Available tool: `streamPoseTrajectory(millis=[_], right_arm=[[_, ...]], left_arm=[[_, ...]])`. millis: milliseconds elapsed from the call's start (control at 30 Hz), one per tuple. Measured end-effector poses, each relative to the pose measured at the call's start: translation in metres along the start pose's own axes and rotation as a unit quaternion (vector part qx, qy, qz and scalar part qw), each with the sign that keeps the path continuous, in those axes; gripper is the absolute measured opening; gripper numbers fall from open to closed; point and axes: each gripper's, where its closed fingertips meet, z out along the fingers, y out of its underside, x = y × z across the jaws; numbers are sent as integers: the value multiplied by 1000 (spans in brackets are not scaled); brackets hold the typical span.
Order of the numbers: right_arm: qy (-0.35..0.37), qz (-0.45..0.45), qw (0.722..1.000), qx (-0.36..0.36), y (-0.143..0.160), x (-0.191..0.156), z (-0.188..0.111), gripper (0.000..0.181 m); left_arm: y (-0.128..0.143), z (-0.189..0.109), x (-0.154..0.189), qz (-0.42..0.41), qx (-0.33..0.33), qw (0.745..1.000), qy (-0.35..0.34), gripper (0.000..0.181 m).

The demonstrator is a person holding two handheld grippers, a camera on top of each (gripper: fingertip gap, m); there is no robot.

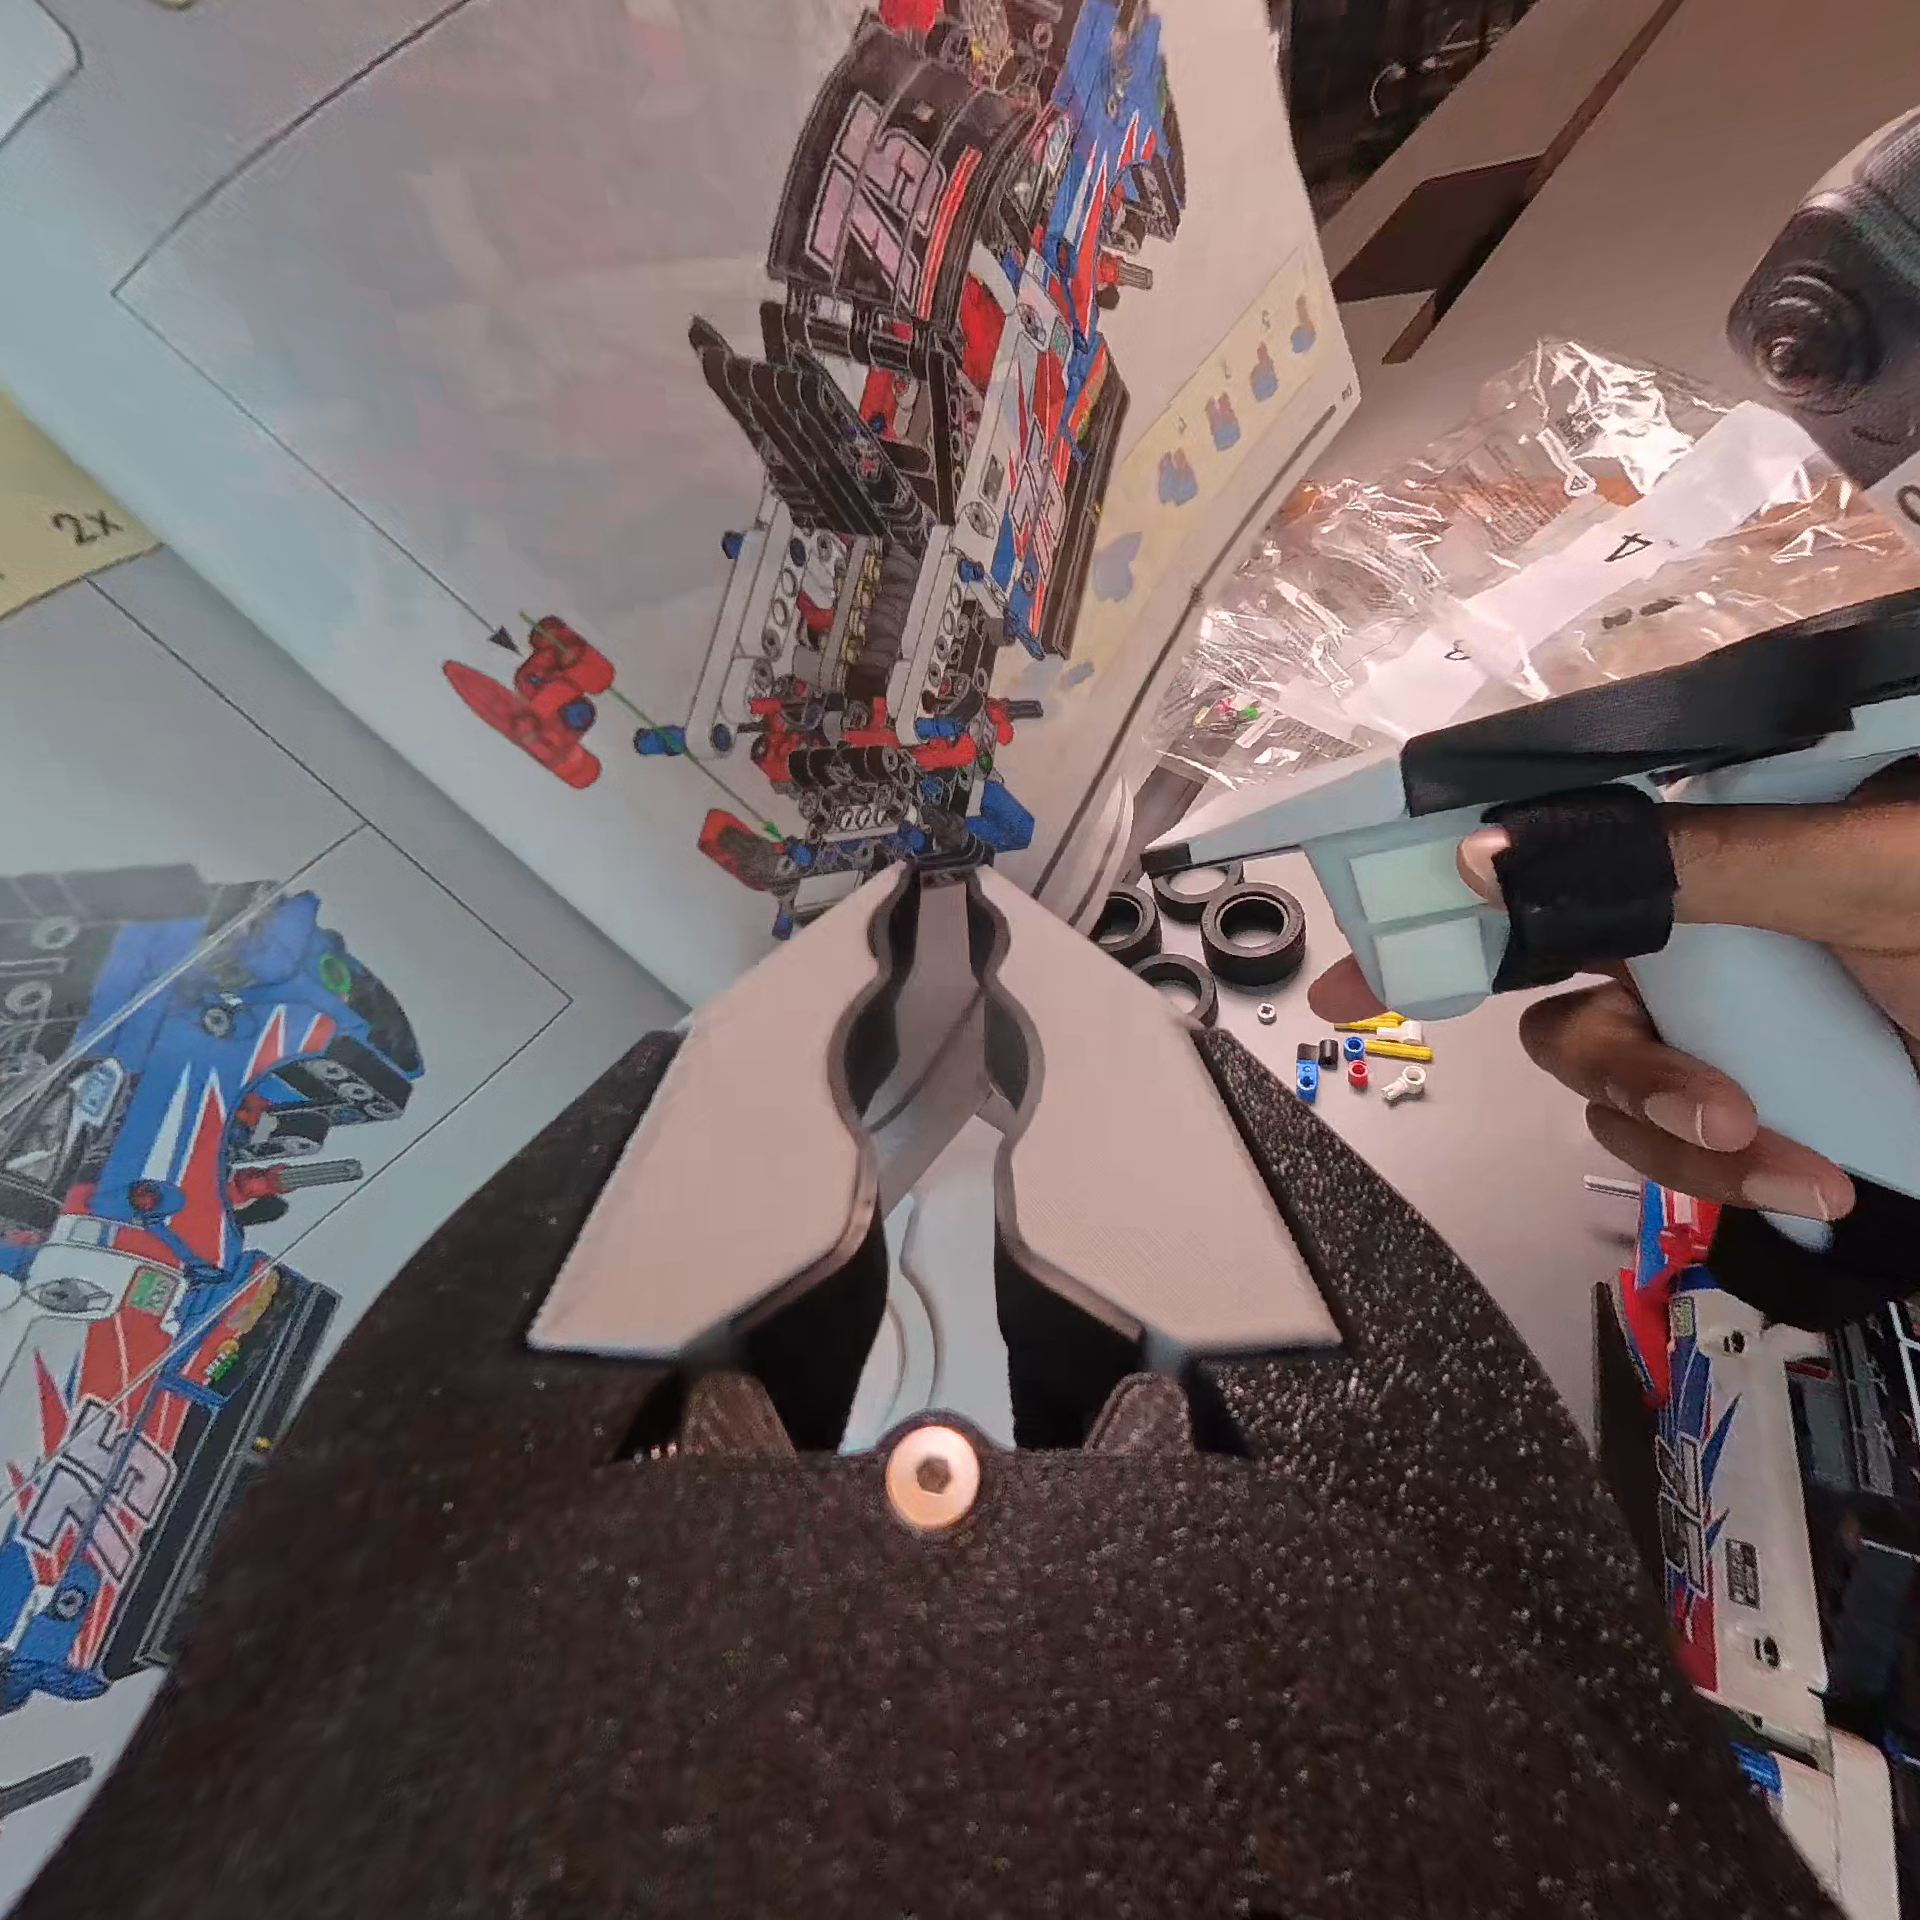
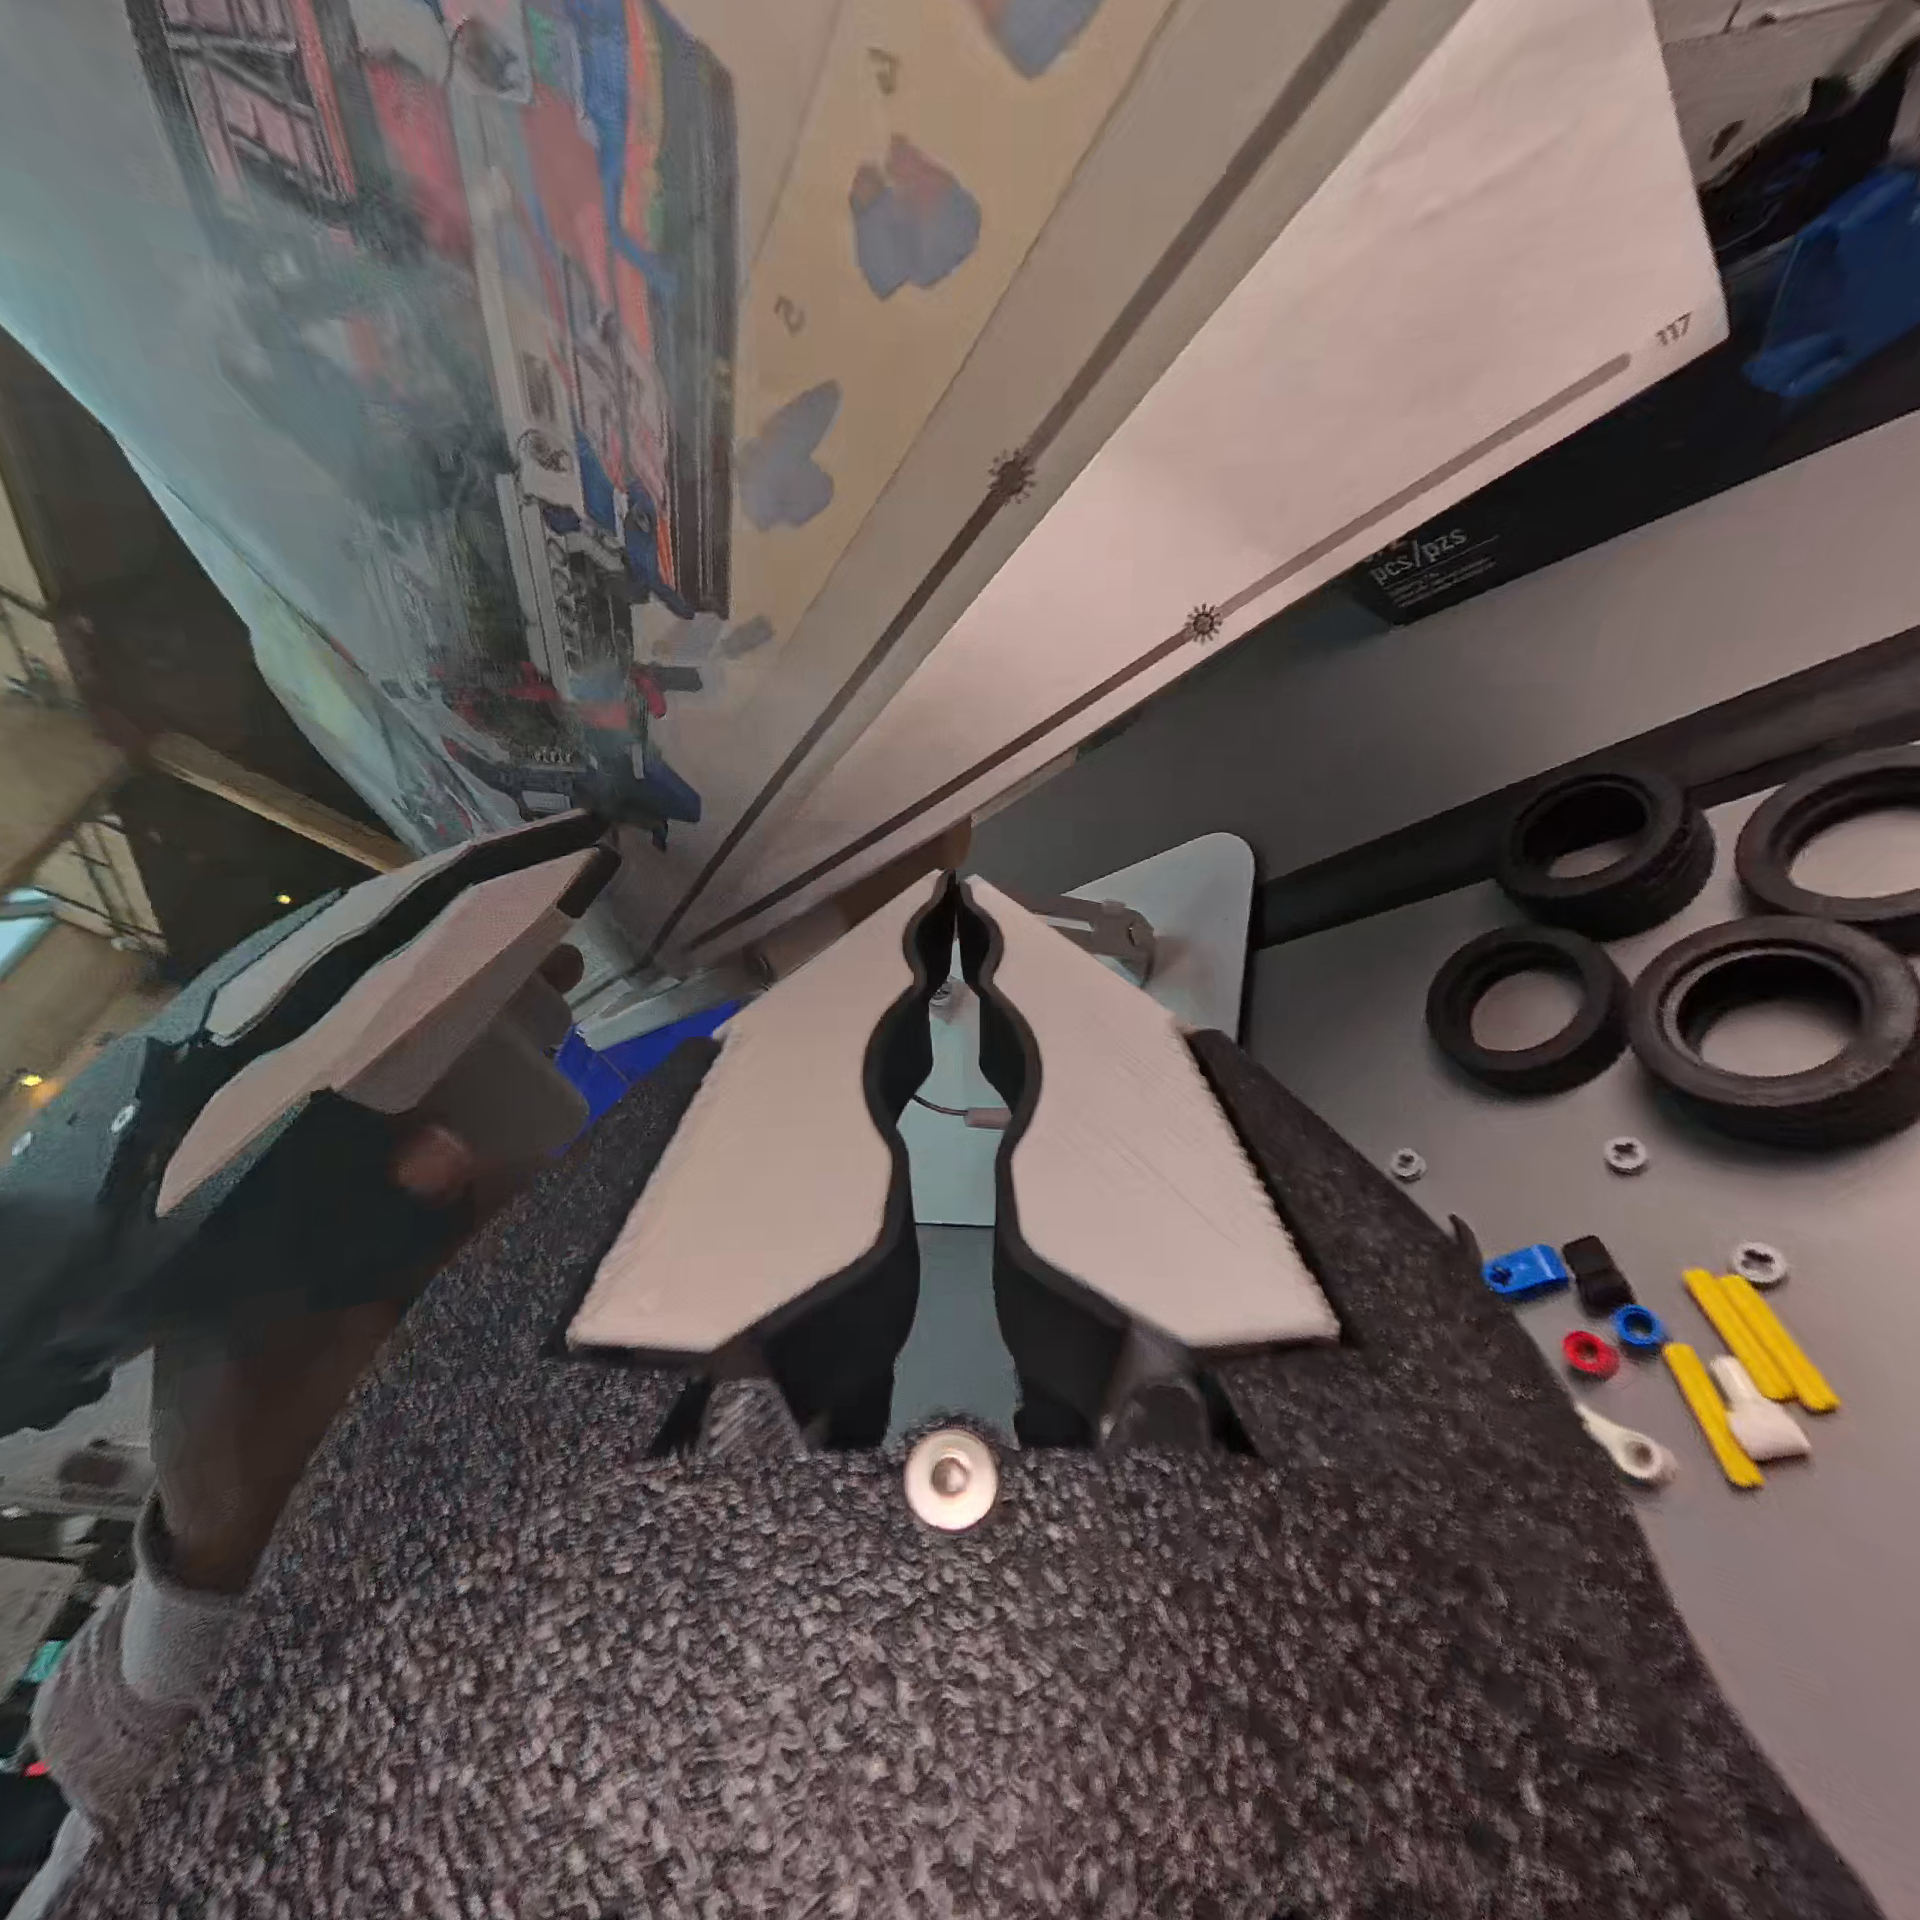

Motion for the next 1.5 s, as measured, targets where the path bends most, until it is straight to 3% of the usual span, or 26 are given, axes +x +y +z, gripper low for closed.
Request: streamPoseTrajectory(millis=[167,300,367,433,533,700,967,1000,1033,1100,1167,1267,1400,1500], right_arm=[[-4,-20,1000,16,2,-9,-12,7],[27,-195,980,-16,29,-28,-25,21],[51,-284,957,-39,48,-33,-28,24],[39,-300,952,-47,62,-47,-33,28],[32,-313,947,-56,73,-60,-39,31],[76,-395,911,-91,79,-44,-31,29],[158,-584,784,-139,76,-8,33,37],[161,-594,774,-149,79,-4,39,28],[166,-609,761,-148,78,-1,41,8],[177,-647,730,-132,72,-2,40,5],[216,-694,679,-104,55,3,30,1],[257,-771,581,-39,21,-6,13,0],[268,-830,489,-25,9,-18,9,2],[264,-861,434,-10,2,-25,9,3]], left_arm=[[-18,-19,-12,17,36,999,-29,13],[-34,-39,-33,28,83,995,-56,13],[-28,-37,-38,26,63,996,-51,17],[-17,-26,-35,28,25,999,-29,21],[-17,-17,-33,56,23,997,-39,20],[-18,-5,-29,101,-8,993,-56,19],[-18,5,-32,102,-32,993,-48,14],[-18,5,-32,102,-34,993,-47,14],[-18,6,-33,100,-35,993,-46,14],[-17,6,-34,101,-37,993,-43,14],[-17,7,-34,105,-37,993,-40,13],[-17,9,-35,108,-29,993,-39,10],[-17,10,-32,108,-24,993,-39,10],[-16,9,-30,117,-25,992,-40,11]])
